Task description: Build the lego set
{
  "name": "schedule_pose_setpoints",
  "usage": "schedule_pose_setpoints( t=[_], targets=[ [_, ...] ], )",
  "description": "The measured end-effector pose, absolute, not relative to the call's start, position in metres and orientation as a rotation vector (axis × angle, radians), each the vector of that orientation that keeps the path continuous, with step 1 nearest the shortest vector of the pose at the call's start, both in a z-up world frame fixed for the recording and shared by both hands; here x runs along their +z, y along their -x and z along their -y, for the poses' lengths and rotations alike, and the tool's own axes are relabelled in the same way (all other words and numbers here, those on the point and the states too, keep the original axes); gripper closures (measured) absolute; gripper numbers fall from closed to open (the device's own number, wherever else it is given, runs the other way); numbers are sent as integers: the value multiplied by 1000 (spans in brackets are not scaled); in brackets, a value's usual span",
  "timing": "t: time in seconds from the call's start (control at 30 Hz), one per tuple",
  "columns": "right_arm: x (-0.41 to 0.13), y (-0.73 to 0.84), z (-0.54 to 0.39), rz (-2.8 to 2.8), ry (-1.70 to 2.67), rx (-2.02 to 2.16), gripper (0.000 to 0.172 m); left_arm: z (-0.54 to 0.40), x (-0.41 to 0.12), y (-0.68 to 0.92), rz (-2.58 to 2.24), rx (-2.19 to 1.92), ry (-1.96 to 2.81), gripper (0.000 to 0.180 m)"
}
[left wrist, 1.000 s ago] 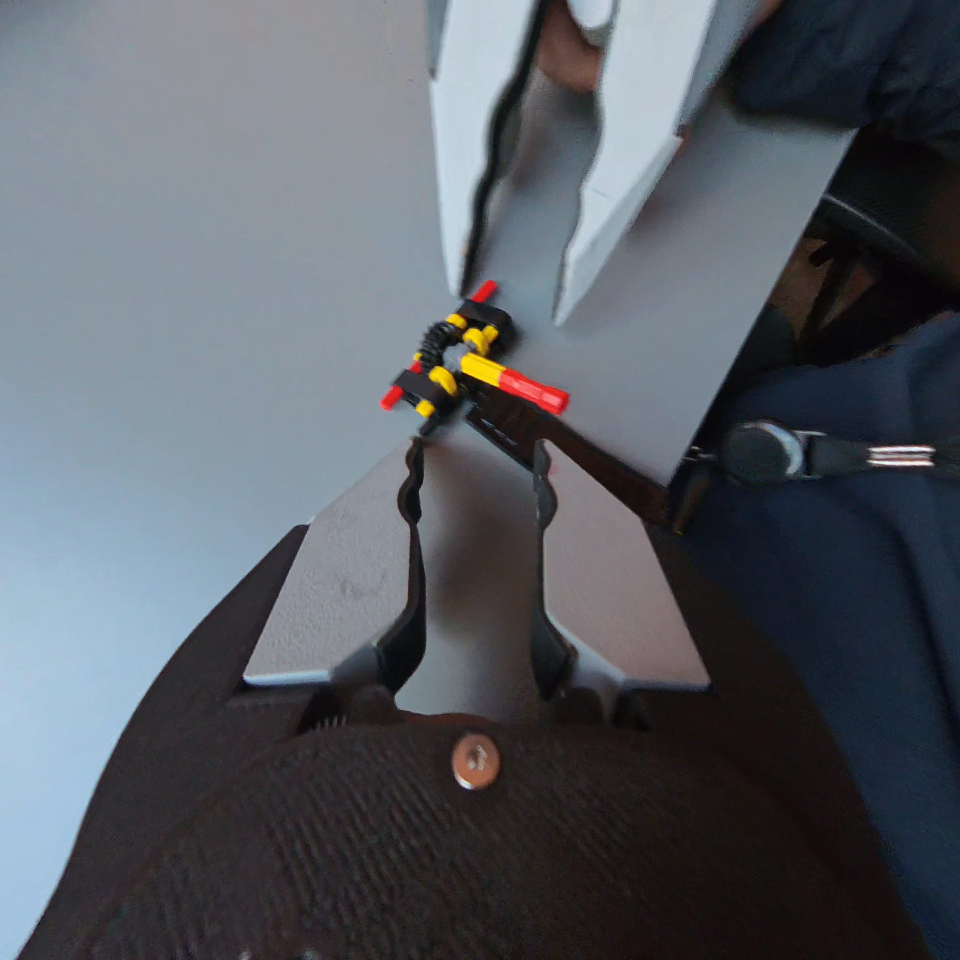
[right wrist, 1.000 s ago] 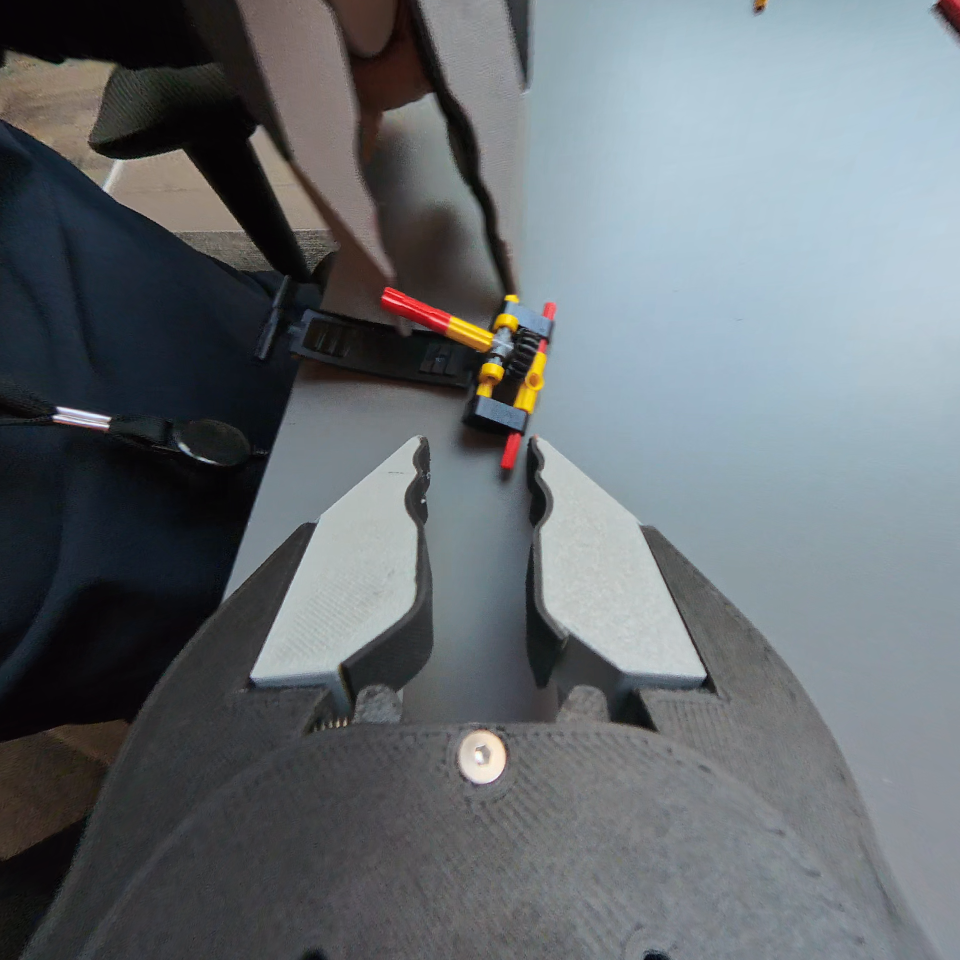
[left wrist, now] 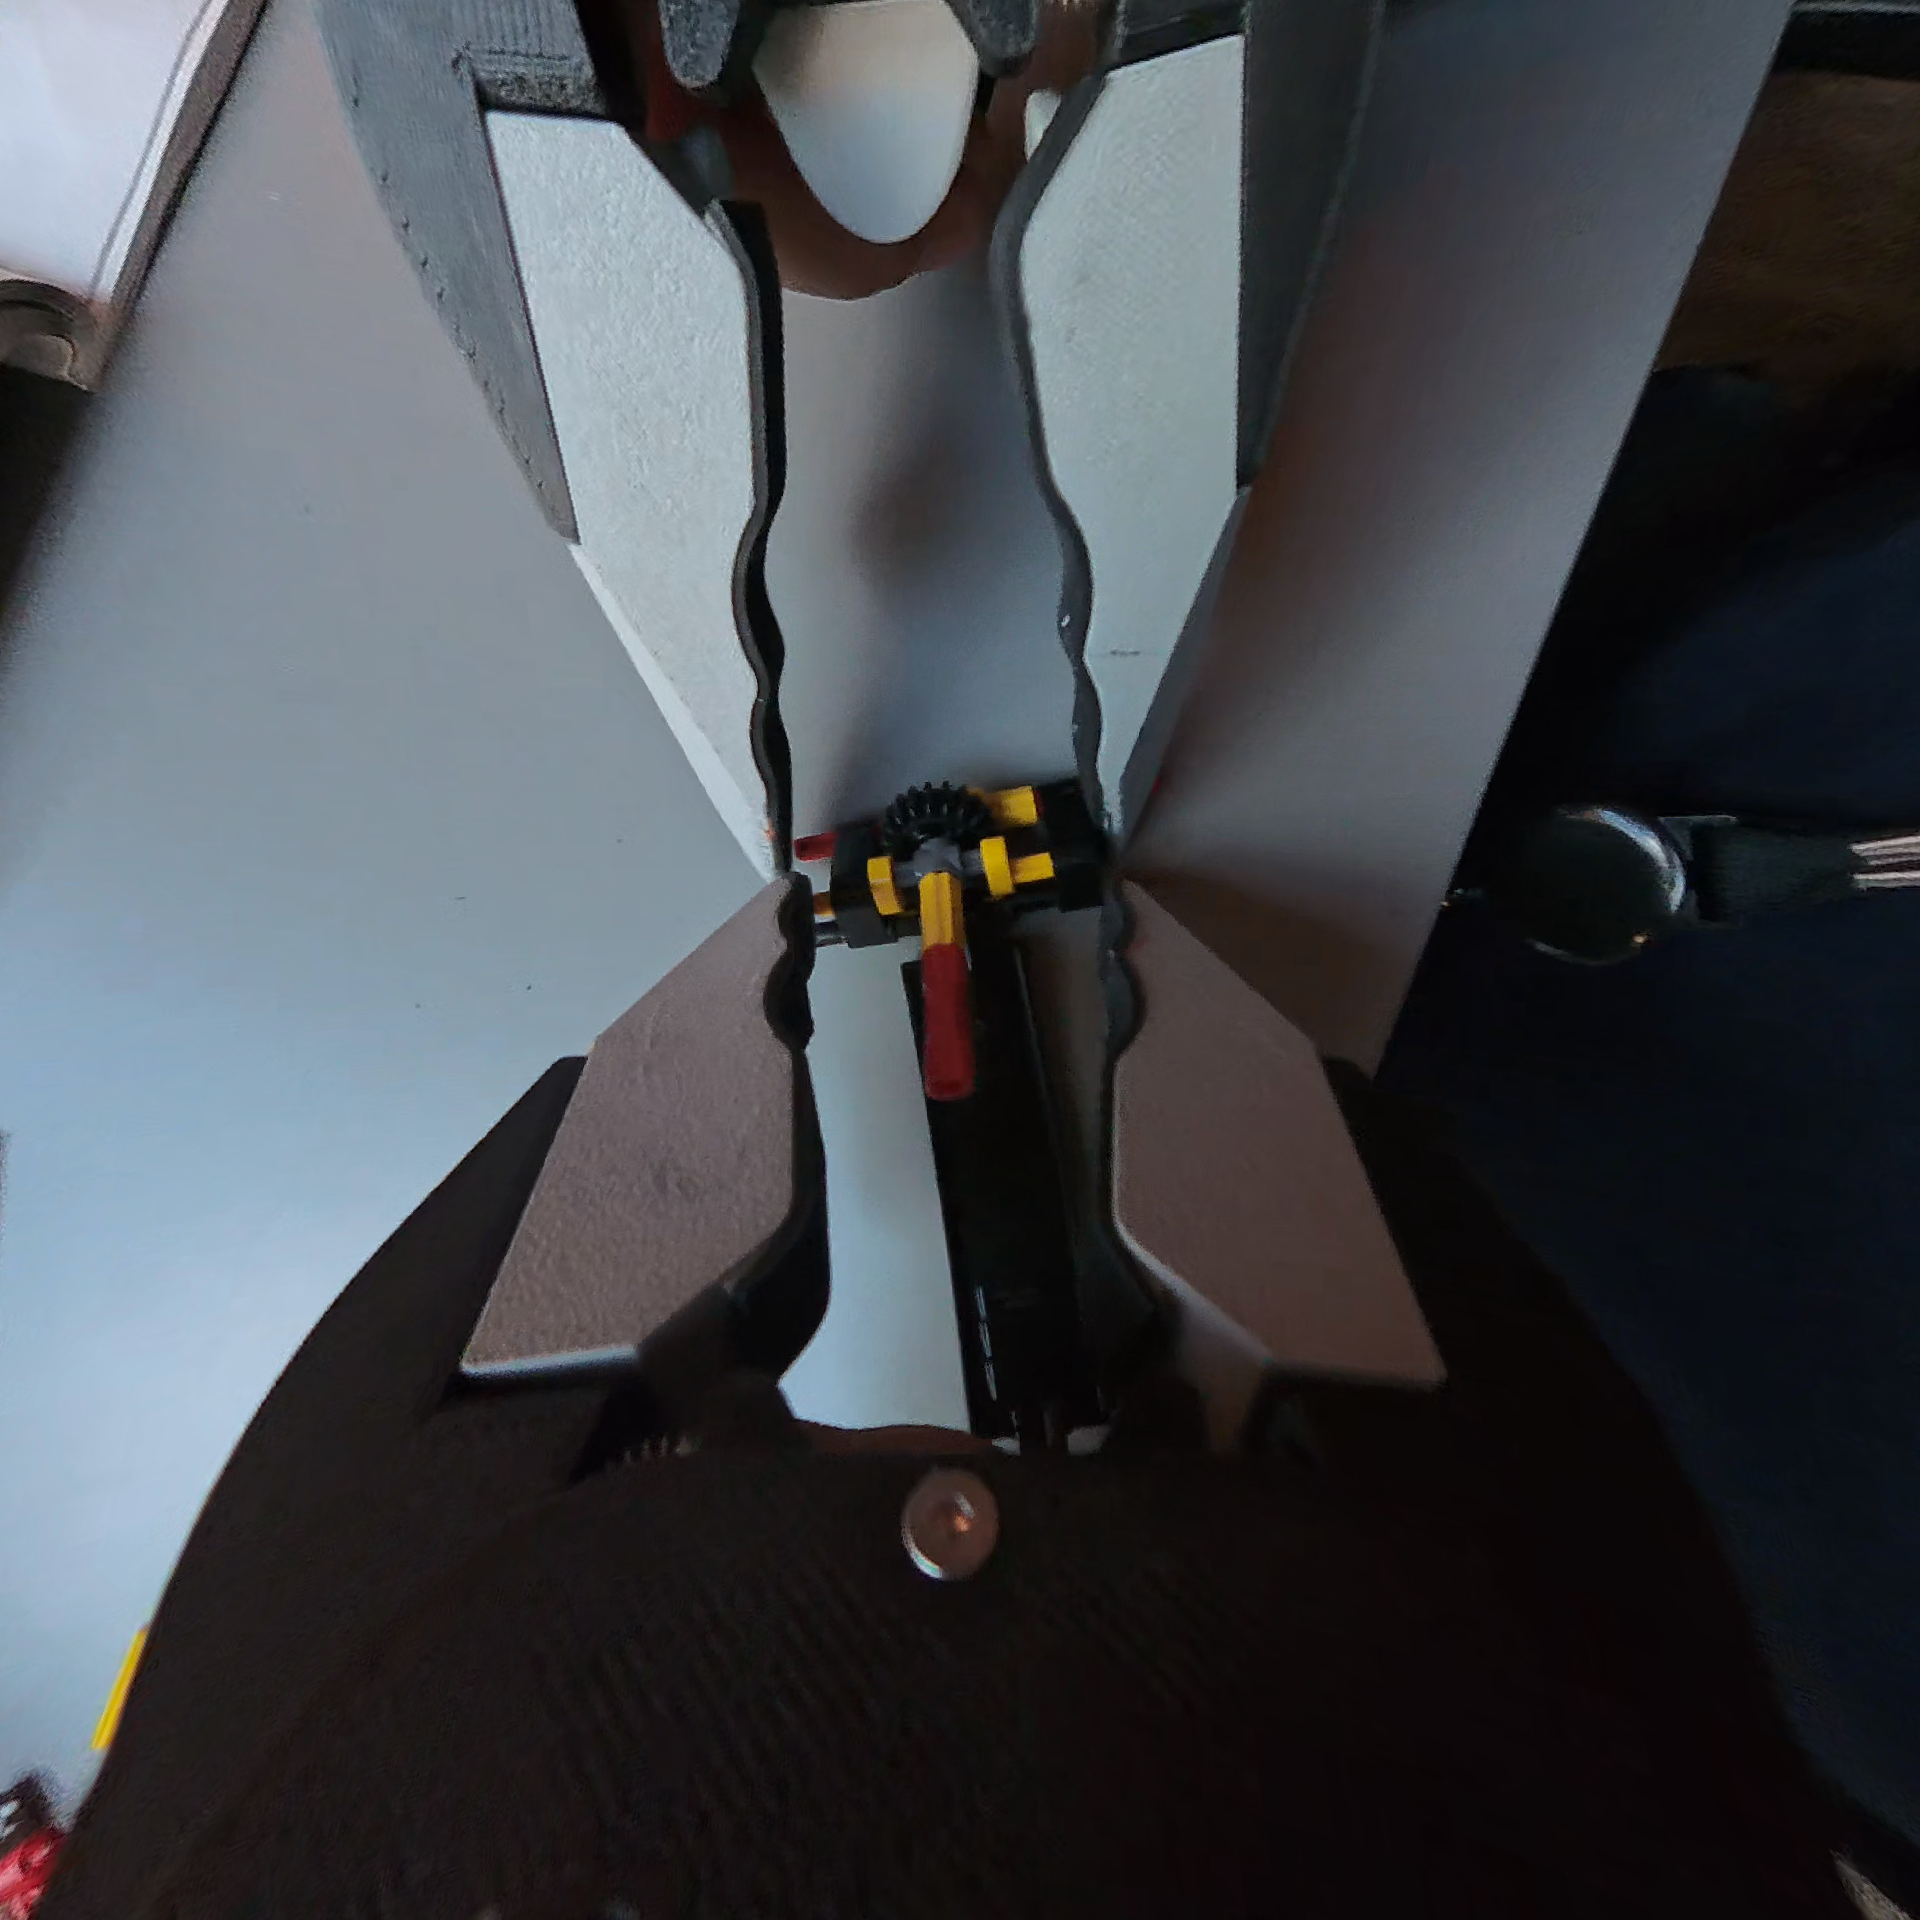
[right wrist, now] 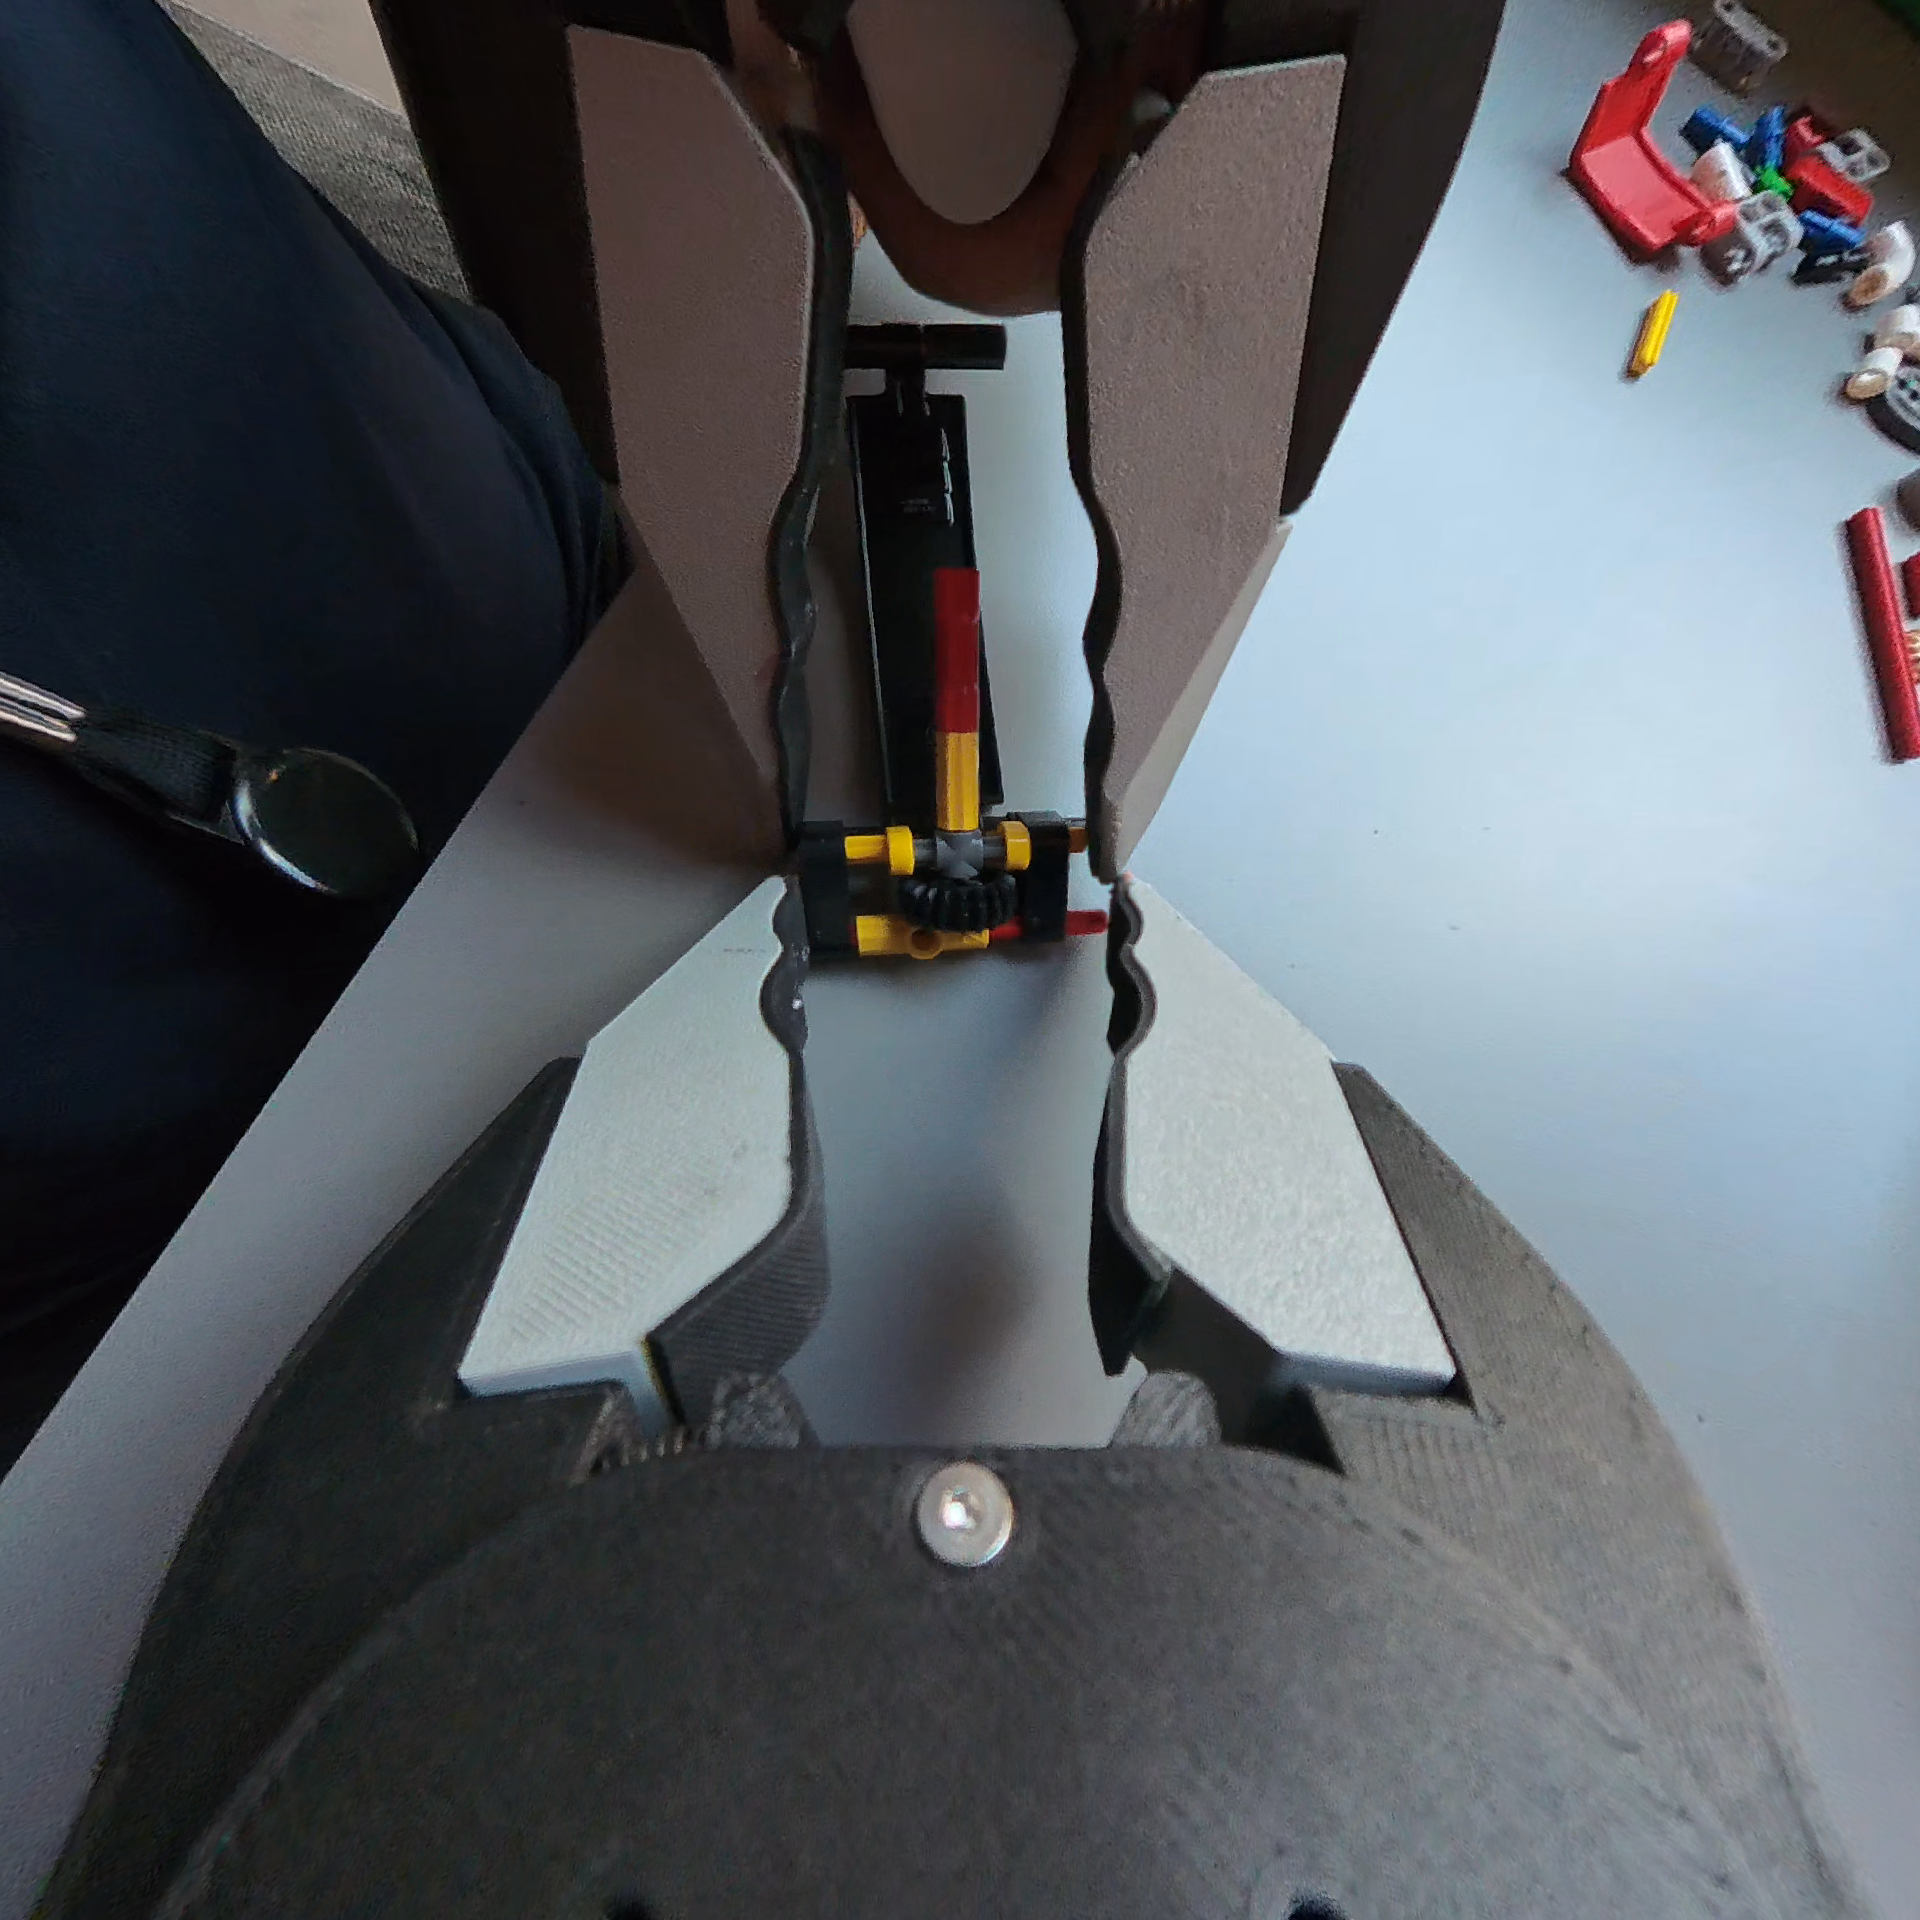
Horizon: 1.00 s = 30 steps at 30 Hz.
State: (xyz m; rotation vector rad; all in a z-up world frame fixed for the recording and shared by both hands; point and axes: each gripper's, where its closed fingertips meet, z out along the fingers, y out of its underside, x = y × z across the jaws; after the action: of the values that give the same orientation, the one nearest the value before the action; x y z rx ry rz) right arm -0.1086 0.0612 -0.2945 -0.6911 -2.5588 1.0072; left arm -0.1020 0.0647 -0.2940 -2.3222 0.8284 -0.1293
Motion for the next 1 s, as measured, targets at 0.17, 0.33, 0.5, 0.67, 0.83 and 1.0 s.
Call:
schedule_pose_setpoints(
  t=[0.17, 0.33, 0.5, 0.67, 0.83, 1.0],
  targets=[
    [-293, 111, -58, 2518, 682, 1006, 112, -63, -294, 101, -831, -164, 2297, 127],
    [-296, 109, -52, 2548, 732, 1082, 111, -60, -295, 99, -816, -233, 2249, 127],
    [-297, 108, -50, 2561, 748, 1084, 110, -60, -295, 98, -819, -250, 2229, 129],
    [-298, 107, -50, 2572, 734, 1078, 114, -59, -295, 98, -844, -233, 2245, 132],
    [-298, 109, -51, 2583, 753, 1044, 116, -59, -295, 99, -876, -224, 2250, 134],
    [-298, 109, -53, 2598, 781, 1069, 118, -60, -294, 100, -852, -247, 2243, 135]
  ],
)
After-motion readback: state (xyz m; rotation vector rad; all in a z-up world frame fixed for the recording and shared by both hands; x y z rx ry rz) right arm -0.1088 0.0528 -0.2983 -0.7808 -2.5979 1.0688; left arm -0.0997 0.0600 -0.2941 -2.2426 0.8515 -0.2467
